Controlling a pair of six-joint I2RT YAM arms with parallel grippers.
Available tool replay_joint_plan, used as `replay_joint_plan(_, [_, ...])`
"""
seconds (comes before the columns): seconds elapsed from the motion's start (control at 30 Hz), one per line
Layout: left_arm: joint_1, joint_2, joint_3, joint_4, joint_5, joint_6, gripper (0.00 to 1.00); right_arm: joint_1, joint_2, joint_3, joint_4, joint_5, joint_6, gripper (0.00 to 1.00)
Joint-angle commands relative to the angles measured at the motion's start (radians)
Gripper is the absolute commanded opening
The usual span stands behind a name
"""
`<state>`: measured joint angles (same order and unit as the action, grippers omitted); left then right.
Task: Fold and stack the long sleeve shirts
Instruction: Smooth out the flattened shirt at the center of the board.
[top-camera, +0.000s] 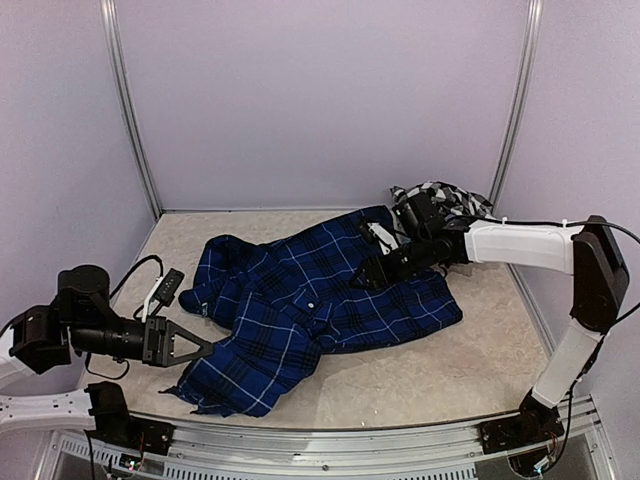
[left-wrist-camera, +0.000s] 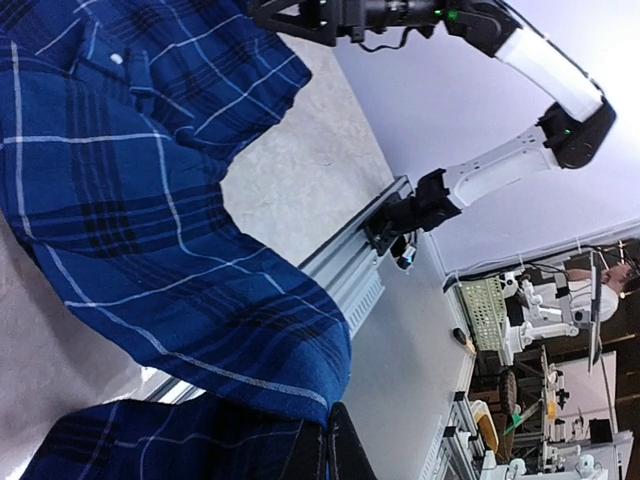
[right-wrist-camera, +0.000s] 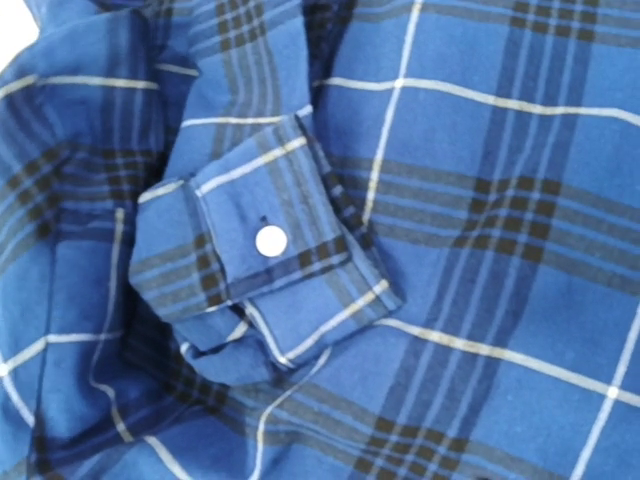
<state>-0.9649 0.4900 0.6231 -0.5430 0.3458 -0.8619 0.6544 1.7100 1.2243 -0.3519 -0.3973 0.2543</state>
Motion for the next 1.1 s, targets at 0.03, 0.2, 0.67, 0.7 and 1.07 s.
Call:
replay_joint_plan(0.03, [-0.009,0.103,0.033,-0.096,-0.105,-0.003,0.01,0.003,0.023,-0.003,-0.02,0.057,-0.007,0.59])
replay_joint_plan(0.2, [-0.008,0.216,0.094,-0.124,-0.174,0.04,0.29,0.002,0.06,0.014,-0.044,0.138,-0.014,0.6])
replay_joint_plan(0.67, [0.297,0.413,0.159,0.203,-0.136,0.218,0.77,-0.053,0.209,0.068,-0.055,0.286,-0.061,0.58])
replay_joint_plan(0.7, [0.313,0.457,0.153,0.237,-0.143,0.22,0.77,-0.059,0.209,0.065,-0.053,0.289,-0.062,0.58])
replay_joint_plan(1.07, [0.368,0.824,0.183,0.286,-0.243,0.238,0.75,-0.078,0.212,0.044,-0.043,0.285,-0.08,0.58])
